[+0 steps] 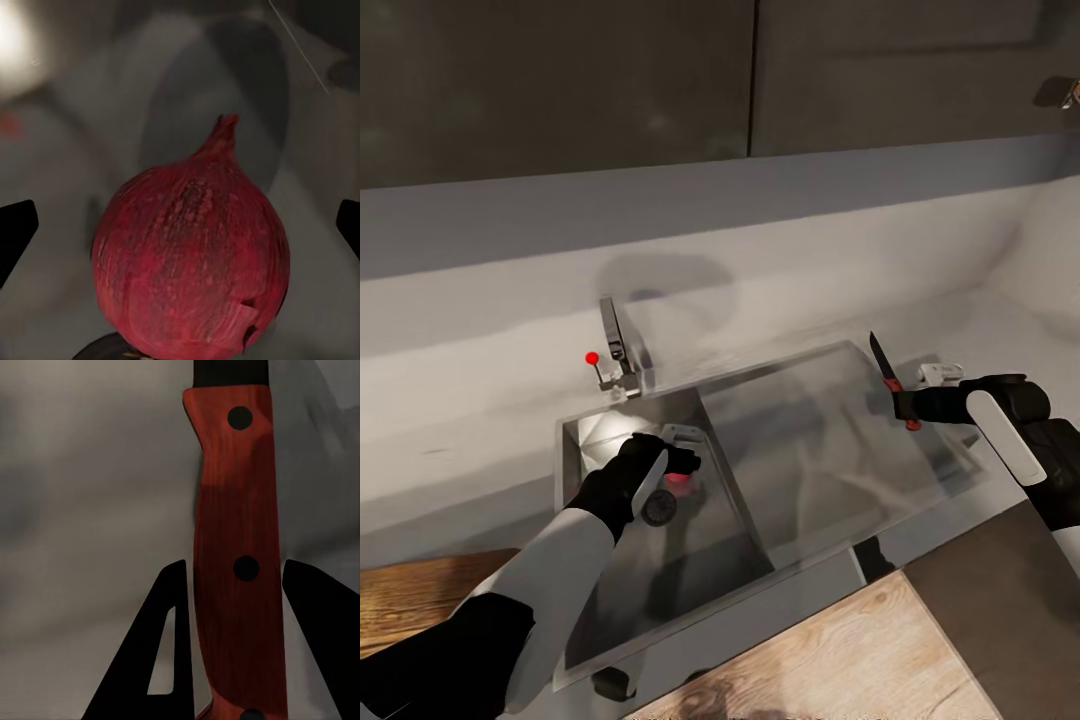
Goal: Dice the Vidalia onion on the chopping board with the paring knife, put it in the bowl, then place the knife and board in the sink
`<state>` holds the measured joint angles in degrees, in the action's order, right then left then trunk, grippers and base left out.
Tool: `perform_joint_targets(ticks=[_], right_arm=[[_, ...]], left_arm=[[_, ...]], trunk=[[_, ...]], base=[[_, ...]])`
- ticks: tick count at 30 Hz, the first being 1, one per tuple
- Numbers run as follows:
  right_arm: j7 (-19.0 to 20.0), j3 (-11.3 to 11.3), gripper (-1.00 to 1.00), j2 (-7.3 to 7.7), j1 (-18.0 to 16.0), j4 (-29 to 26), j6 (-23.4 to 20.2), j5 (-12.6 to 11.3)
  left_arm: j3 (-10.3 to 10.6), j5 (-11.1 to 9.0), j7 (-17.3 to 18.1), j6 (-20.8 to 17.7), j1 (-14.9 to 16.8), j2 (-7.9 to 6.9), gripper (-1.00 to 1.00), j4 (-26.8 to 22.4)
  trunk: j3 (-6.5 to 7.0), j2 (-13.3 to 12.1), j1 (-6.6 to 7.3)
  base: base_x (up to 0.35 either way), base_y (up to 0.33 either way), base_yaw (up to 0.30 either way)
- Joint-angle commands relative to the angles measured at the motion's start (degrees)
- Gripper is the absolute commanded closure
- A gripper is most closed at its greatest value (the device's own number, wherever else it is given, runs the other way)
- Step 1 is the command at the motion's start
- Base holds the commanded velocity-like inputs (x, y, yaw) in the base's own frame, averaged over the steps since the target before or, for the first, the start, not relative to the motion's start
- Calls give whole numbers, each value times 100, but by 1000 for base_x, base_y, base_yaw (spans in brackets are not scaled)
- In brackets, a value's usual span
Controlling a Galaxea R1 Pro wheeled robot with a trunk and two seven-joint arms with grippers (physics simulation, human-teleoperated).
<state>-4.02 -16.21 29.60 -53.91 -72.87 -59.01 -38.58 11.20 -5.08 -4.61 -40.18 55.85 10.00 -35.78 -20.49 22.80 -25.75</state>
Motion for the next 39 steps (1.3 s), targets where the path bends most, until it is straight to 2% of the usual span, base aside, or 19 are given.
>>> perform_joint_targets(ticks=[1,8,26,27,39], right_arm=[[-37,-14,100,5,-6,-6,-14,-45],[-37,-14,100,7,-7,-8,-12,-45],[-37,-14,100,10,-11,-8,-13,-45],[-37,-14,100,8,-12,-8,-13,-45],[-37,-14,100,8,-10,-7,-13,-44]], left_arm=[[14,-54,-48,-25,5,0,-100,-3],[14,-54,-48,-23,5,0,-100,1],[14,-54,-48,-17,5,0,-100,18],[14,-54,-48,-17,5,0,100,18],[14,-54,-34,-8,5,0,100,-15]], trunk=[[-19,12,-3],[-71,12,-3],[-106,12,-3],[-106,12,-3],[-107,12,-3]], base=[[0,0,0],[0,0,0],[0,0,0],[0,0,0],[0,0,0]])
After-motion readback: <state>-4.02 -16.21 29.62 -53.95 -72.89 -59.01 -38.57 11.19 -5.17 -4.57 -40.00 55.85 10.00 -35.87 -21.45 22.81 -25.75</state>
